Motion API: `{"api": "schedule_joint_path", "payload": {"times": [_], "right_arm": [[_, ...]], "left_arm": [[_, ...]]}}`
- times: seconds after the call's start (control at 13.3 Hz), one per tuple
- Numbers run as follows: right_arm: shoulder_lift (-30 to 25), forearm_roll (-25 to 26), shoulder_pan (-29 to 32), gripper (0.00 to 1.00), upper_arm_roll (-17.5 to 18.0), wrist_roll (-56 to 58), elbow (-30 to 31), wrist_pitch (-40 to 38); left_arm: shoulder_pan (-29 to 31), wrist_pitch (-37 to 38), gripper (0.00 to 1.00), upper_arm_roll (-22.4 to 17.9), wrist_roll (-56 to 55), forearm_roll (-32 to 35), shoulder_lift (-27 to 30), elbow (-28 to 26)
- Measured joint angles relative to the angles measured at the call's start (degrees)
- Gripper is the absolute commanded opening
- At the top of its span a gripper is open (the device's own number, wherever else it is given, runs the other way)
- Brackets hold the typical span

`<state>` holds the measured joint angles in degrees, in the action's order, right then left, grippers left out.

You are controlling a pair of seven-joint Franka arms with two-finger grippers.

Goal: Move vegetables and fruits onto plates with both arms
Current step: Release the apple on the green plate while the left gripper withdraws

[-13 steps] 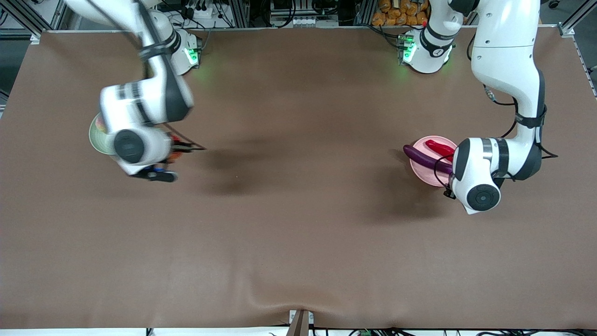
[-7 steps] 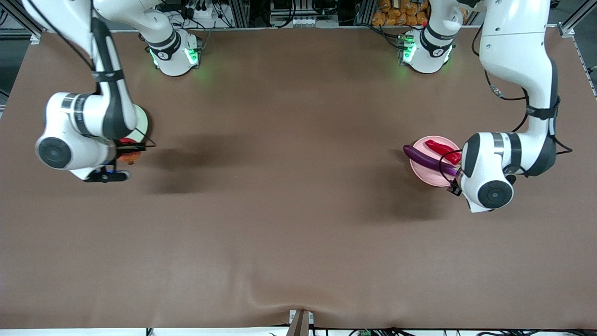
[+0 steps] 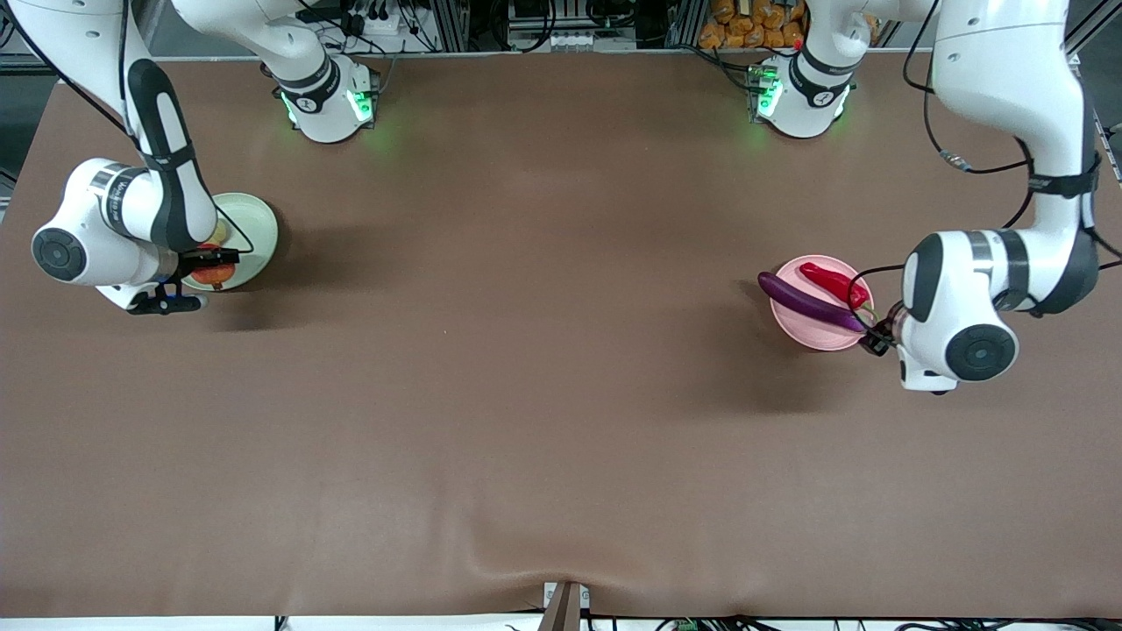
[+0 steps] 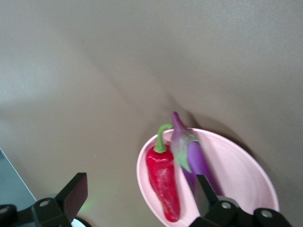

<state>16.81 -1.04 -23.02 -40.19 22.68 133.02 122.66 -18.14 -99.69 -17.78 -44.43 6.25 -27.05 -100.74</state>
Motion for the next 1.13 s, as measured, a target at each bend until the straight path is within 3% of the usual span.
{"api": "schedule_joint_path", "payload": {"times": [0.45, 0.6, 0.9, 1.13], "right_arm": [[-0.01, -2.72, 1.22, 0.0, 0.05, 1.21, 3.7, -0.09], [-0.01, -5.09, 1.22, 0.99, 0.07, 1.59, 4.33, -0.05], [-0.08, -5.74, 1.25, 1.0, 0.12, 1.65, 3.85, -0.28], [-0.34, -5.79, 1.13, 1.0, 0.42, 2.45, -4.61, -7.87]], "left_arm": [[4.71, 1.0, 1.0, -0.08, 15.57, 0.91, 11.76, -3.76], [4.55, 2.29, 1.0, 0.15, 18.84, 0.91, 14.43, -2.78], [2.66, 6.63, 1.0, 2.96, 21.53, 0.95, 15.74, 6.08], [3.26, 11.6, 1.0, 6.21, 23.41, 0.95, 19.16, 9.59]]}}
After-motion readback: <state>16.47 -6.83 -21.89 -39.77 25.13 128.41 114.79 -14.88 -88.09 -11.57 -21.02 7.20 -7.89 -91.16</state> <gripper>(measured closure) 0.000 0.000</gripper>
